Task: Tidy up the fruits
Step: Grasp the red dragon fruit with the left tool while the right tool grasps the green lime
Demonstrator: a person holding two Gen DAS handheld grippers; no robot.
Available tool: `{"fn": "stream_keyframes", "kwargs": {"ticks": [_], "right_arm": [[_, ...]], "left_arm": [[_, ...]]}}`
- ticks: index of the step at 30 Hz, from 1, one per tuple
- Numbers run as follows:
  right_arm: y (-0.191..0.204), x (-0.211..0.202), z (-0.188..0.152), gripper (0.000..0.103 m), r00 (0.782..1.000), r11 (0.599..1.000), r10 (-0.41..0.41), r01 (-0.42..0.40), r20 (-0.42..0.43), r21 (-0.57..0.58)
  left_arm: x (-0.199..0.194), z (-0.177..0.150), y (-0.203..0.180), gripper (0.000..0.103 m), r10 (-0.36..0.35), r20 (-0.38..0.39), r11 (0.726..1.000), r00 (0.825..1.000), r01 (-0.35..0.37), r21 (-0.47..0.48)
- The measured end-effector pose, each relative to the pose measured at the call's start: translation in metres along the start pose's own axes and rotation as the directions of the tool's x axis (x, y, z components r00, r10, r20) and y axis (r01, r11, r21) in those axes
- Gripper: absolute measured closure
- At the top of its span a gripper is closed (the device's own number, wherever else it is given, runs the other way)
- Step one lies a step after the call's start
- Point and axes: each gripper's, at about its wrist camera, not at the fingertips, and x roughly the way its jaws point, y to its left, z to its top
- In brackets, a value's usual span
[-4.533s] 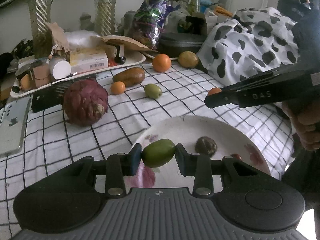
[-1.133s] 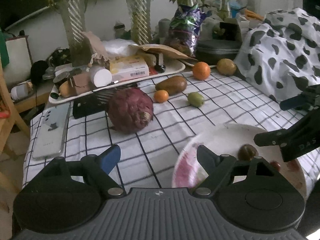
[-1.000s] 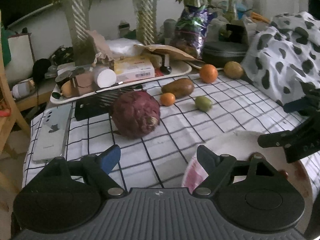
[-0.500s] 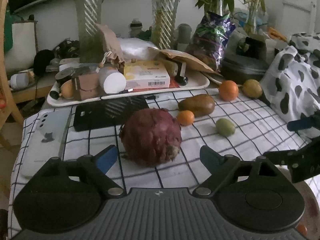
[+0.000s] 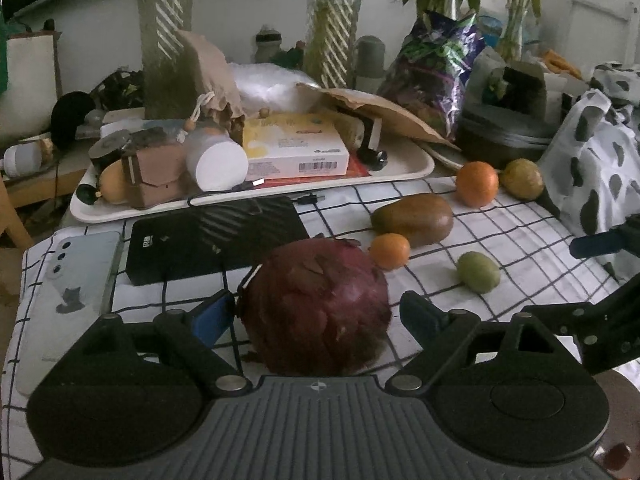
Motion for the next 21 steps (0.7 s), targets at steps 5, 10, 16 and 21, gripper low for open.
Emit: {"fn": "stream_keyframes", "kwargs": {"ticks": [5, 10, 16, 21], "right_arm": [[0.0, 0.01, 0.007, 0.0, 1.0, 1.0, 0.005, -0.005, 0.002, 0.001], [-0.001, 0.019, 0.014, 0.0, 0.999, 0.999, 0.041, -0.041, 0.017, 0.002], [0.003, 0.035, 0.019, 0.017, 0.998, 0.998, 0.067, -0.067, -0.004, -0.022], [0.008, 0.046, 0.022, 0.042, 0.996, 0.995, 0.087, -0.087, -0.01, -0.052]], "left_arm": [[0.011, 0.003, 0.005, 0.013, -0.009, -0.014, 1.0, 1.0, 0.009, 0.005], [0.017, 0.004, 0.007, 0.014, -0.028, -0.029, 1.0, 0.999, 0.028, 0.01], [0.022, 0.006, 0.009, 0.022, -0.056, -0.043, 0.998, 0.997, 0.056, 0.012], [0.022, 0.006, 0.012, 0.023, -0.071, -0.045, 0.997, 0.996, 0.071, -0.006]]}}
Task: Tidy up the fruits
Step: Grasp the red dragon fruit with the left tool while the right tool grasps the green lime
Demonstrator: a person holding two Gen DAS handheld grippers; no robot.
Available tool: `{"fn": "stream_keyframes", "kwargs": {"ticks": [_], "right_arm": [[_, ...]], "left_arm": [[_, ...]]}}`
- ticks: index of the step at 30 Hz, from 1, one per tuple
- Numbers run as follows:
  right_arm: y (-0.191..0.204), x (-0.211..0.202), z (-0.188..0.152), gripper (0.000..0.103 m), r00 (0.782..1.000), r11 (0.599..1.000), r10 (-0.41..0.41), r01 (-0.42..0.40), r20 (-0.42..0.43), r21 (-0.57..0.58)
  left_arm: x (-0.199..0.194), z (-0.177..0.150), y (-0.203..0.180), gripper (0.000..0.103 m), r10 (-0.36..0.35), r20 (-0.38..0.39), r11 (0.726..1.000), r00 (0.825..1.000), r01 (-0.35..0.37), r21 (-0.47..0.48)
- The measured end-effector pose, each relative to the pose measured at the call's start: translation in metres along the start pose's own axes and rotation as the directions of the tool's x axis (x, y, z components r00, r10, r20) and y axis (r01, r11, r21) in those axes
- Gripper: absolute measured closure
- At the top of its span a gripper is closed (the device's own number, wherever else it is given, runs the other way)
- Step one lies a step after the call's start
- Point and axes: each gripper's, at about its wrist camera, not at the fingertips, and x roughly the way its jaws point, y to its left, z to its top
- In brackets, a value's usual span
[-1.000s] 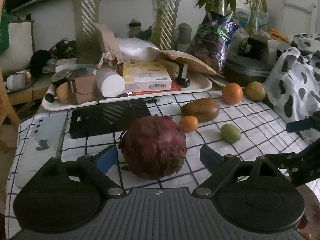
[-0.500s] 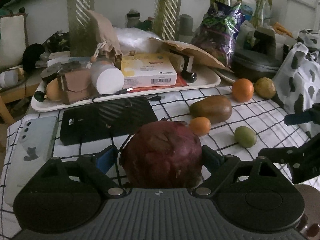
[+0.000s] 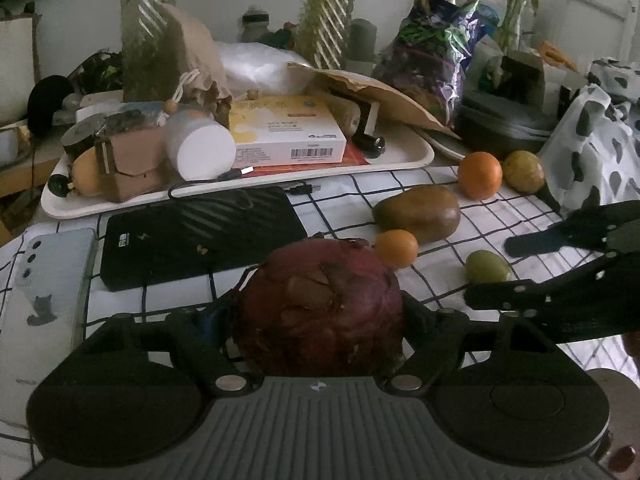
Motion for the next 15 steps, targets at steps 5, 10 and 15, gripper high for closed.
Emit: {"fn": "stream_keyframes", "kwargs": {"ticks": [5, 10, 15], "right_arm": [[0.006, 0.004, 0.001, 0.073, 0.999, 0.999, 0.037, -0.037, 0.009, -0.025], [0.006, 0.001, 0.001, 0.073, 1.0, 0.999, 0.029, -0.029, 0.01, -0.018], [0.004, -0.007, 0.0, 0.073, 0.999, 0.999, 0.028, -0.028, 0.023, -0.015]], "left_arm": [[-0.001, 0.0, 0.003, 0.025, -0.009, 0.005, 1.0, 1.0, 0.009, -0.015], [-0.003, -0.002, 0.001, 0.029, -0.005, 0.016, 1.0, 1.0, 0.004, 0.011], [-0.007, -0.002, -0.003, 0.031, 0.001, 0.025, 1.0, 1.0, -0.001, 0.03]]}}
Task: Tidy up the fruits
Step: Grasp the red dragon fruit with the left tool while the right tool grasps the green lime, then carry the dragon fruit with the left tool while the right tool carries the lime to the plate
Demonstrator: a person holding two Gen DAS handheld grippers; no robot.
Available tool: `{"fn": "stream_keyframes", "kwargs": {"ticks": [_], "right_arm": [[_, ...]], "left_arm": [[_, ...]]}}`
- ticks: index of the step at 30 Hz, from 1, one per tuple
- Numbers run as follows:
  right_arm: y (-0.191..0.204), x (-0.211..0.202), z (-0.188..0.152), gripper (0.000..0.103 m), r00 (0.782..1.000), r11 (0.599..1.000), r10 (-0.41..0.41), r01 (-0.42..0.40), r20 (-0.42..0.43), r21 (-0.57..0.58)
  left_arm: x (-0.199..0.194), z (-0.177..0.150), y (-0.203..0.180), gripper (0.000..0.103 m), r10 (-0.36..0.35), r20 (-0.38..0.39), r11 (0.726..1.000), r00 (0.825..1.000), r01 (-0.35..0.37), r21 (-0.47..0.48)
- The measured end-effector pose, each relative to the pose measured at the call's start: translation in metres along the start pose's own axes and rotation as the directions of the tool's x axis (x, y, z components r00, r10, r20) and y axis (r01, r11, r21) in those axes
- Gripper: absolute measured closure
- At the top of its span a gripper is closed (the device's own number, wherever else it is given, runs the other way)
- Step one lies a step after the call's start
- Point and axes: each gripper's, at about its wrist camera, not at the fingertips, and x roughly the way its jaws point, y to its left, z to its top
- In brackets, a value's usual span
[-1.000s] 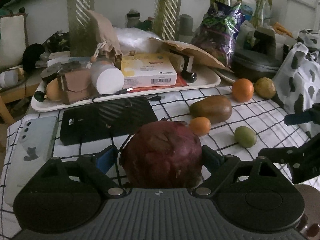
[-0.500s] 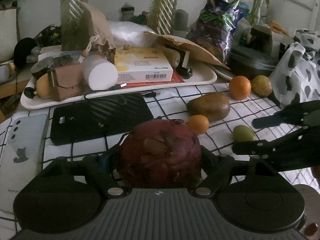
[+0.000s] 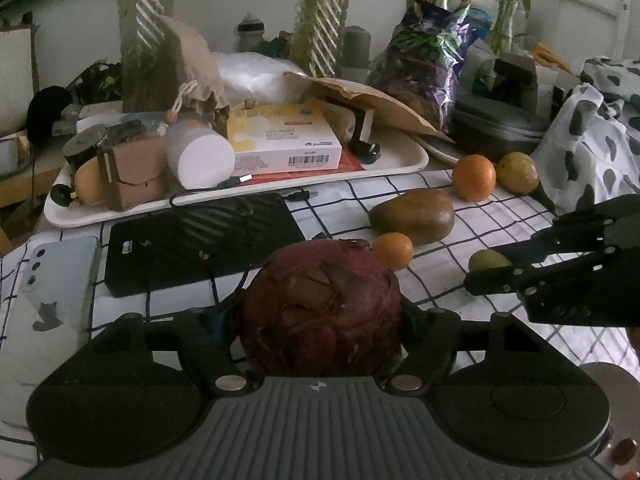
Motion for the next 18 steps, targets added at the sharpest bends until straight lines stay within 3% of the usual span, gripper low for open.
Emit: {"fn": "stream_keyframes", "kwargs": {"ticks": [18], "right_arm": [[-0.001, -0.046, -0.011, 0.073, 0.999, 0.999, 0.019, -0.021, 0.033, 0.05]], "left_arm": [[-0.042, -0.009, -0.028, 0.032, -0.066, 0.042, 0.997, 0.997, 0.064, 0.042]]}}
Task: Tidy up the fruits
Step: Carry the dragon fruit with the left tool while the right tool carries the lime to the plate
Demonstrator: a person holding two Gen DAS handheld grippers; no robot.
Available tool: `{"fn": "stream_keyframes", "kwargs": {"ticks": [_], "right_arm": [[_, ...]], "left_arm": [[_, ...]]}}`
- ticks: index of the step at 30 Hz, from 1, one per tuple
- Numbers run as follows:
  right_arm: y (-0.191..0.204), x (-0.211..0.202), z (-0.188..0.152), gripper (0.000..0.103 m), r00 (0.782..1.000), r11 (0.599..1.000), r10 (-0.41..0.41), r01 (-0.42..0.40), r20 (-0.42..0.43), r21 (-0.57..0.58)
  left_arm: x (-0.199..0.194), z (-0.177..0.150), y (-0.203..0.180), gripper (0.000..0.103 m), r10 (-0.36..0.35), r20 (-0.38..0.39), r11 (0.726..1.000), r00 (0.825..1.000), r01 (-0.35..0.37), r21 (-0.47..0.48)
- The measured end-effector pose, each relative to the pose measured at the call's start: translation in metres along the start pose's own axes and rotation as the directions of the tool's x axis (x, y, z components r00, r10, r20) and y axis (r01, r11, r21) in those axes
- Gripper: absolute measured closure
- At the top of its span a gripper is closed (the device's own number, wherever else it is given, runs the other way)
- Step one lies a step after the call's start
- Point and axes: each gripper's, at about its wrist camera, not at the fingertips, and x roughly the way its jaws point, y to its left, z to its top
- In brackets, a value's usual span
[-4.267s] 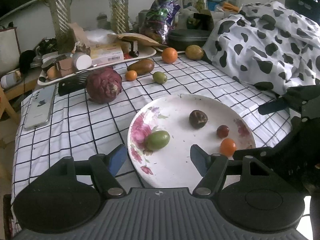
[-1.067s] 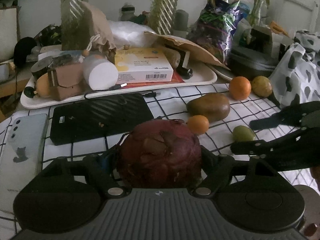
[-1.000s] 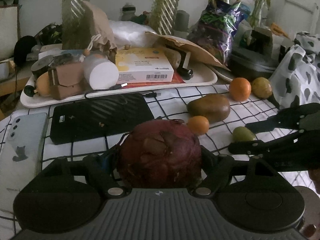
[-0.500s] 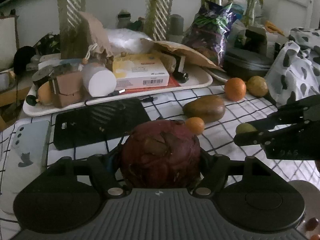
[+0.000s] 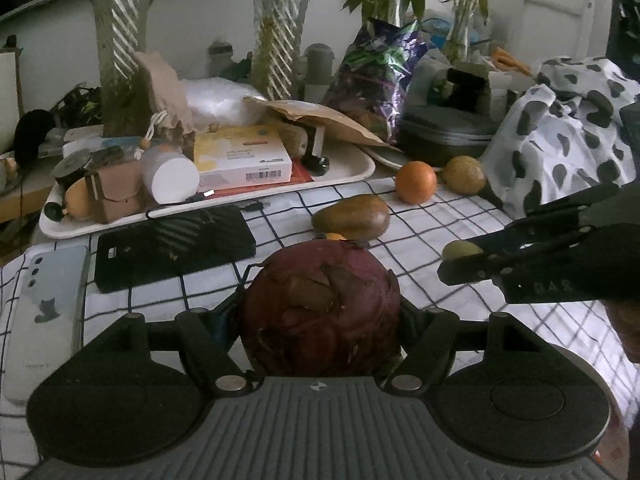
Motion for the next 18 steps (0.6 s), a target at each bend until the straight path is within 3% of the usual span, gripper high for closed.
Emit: {"fn": "stream_keyframes", "kwargs": {"ticks": [18], "right_arm": [[0.012, -0.048, -0.03, 0.073, 0.999, 0.999, 0.031, -0.031, 0.014, 0.04]], "left_arm": [[-0.056, -0.025, -0.032, 0.032, -0.021, 0.034, 1.0, 0.999, 0.021, 0.002]]}}
